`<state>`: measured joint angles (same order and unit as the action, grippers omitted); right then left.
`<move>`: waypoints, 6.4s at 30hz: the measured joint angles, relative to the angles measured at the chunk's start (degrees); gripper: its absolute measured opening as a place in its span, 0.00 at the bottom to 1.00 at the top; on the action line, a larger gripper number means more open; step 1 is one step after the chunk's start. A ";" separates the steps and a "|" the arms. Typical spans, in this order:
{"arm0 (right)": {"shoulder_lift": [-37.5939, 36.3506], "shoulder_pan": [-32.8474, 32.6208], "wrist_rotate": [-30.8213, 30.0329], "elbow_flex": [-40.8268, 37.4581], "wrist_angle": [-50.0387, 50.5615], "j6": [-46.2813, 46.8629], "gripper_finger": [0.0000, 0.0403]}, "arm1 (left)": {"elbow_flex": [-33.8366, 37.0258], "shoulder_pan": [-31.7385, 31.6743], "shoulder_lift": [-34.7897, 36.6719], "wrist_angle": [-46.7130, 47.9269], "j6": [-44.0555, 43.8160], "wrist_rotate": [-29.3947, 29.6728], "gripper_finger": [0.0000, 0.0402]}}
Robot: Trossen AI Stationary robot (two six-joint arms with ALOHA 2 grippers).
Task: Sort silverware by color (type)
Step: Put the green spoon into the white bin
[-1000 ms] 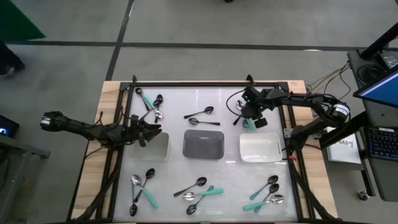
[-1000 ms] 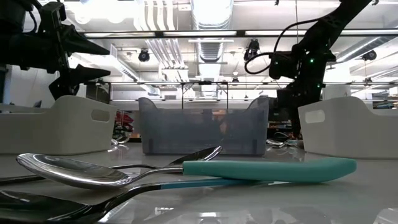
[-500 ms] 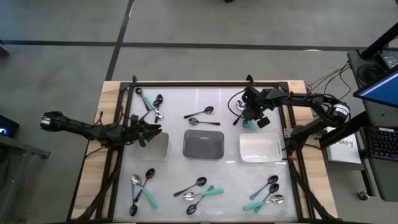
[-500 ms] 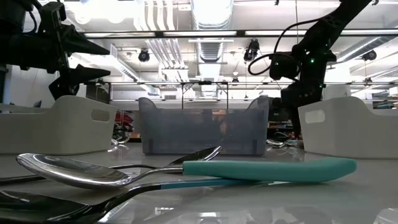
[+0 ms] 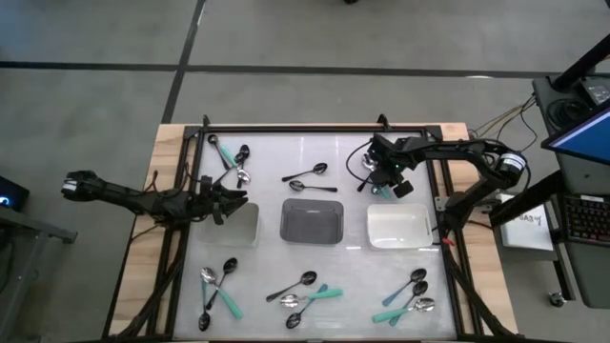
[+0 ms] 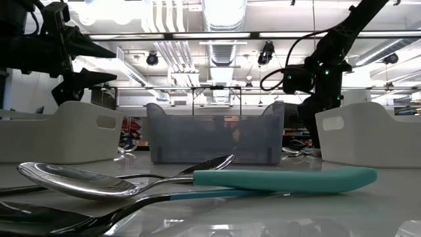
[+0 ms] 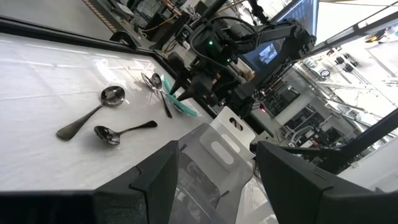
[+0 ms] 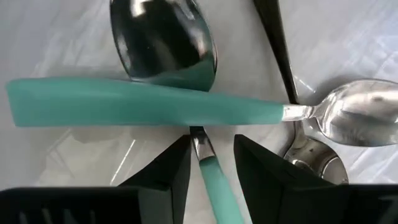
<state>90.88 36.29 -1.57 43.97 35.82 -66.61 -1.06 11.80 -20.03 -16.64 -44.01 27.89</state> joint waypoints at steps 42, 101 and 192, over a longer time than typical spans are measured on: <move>-23.18 -2.24 0.24 -0.22 4.69 24.68 0.06 | 0.00 0.01 -0.13 -0.02 0.00 -0.01 0.49; -19.07 -49.66 0.56 11.90 37.18 82.18 0.06 | 0.01 0.01 -0.30 0.00 0.00 0.00 0.49; 14.72 5.49 -2.48 24.33 11.35 74.83 0.25 | 0.00 -0.01 -0.52 0.00 0.00 -0.01 0.49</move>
<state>105.60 41.78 -4.05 68.29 47.17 8.22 -1.06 11.79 -20.56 -16.64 -44.01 27.88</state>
